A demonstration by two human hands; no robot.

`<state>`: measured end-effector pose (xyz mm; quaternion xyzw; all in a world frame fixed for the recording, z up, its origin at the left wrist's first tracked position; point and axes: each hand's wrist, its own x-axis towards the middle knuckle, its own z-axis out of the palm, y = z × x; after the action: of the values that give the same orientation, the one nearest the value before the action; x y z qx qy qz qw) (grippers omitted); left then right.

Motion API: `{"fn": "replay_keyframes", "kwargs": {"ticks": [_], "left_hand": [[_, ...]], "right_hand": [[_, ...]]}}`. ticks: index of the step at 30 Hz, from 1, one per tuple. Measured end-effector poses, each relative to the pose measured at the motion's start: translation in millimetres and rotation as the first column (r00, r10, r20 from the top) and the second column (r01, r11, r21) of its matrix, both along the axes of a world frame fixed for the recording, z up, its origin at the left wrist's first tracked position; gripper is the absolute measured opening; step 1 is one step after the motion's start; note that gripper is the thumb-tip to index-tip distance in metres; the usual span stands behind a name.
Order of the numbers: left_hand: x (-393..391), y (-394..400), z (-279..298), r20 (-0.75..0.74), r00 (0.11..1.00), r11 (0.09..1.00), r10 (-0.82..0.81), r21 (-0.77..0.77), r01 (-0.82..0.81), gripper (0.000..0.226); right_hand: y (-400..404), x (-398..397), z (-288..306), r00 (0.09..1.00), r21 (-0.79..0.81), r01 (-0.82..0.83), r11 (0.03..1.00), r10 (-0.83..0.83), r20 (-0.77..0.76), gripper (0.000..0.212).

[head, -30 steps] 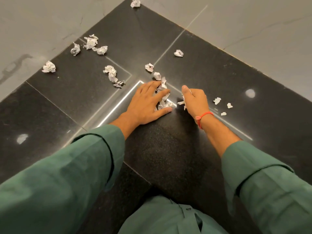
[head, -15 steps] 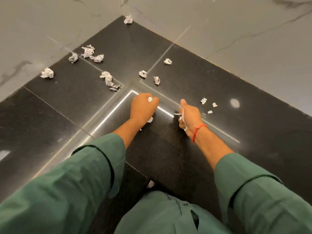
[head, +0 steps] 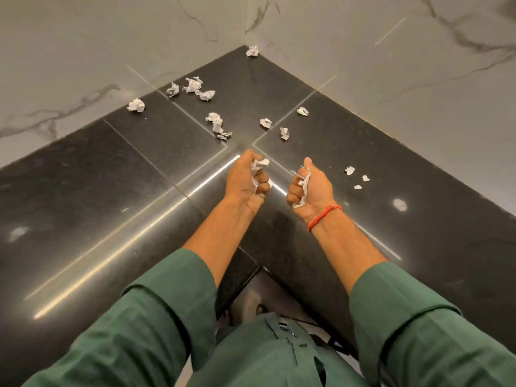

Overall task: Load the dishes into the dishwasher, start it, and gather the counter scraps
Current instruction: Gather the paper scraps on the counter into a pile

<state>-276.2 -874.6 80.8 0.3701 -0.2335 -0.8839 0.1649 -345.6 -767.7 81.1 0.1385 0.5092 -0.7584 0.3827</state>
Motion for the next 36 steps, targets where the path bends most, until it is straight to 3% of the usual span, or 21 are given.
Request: {"fn": "replay_keyframes", "kwargs": {"ticks": [6,10,14,20,27,36], "left_hand": [[40.7,18.6,18.5,-0.014,0.995,0.995,0.097,0.022,-0.097,0.046],[68.2,35.5,24.2,-0.036,0.983,0.983,0.182,0.026,-0.181,0.04],[100.2,60.8,24.7,-0.003,0.951,0.951,0.311,0.007,-0.31,0.044],[154.2,91.8,40.7,-0.005,0.869,0.869,0.494,-0.036,-0.494,0.04],[255.8,130.8,51.8,-0.061,0.719,0.716,0.693,-0.062,-0.695,0.048],[425.0,229.3,33.6,-0.082,0.465,0.466,0.882,-0.006,-0.885,0.038]], "right_hand": [[-3.9,17.3,10.2,0.985,-0.105,-0.163,0.981,0.168,0.034,0.053],[-2.4,28.8,13.7,0.952,-0.2,-0.281,0.939,0.298,0.063,0.068],[1.7,49.3,10.3,0.899,-0.259,-0.378,0.889,0.419,0.127,0.056],[4.0,94.1,13.1,0.799,-0.321,-0.507,0.8,0.576,0.173,0.058],[11.8,193.3,28.8,0.592,-0.356,-0.718,0.598,0.794,0.139,0.071],[69.1,370.2,13.1,0.292,-0.347,-0.878,0.33,0.943,0.158,0.072]]}}
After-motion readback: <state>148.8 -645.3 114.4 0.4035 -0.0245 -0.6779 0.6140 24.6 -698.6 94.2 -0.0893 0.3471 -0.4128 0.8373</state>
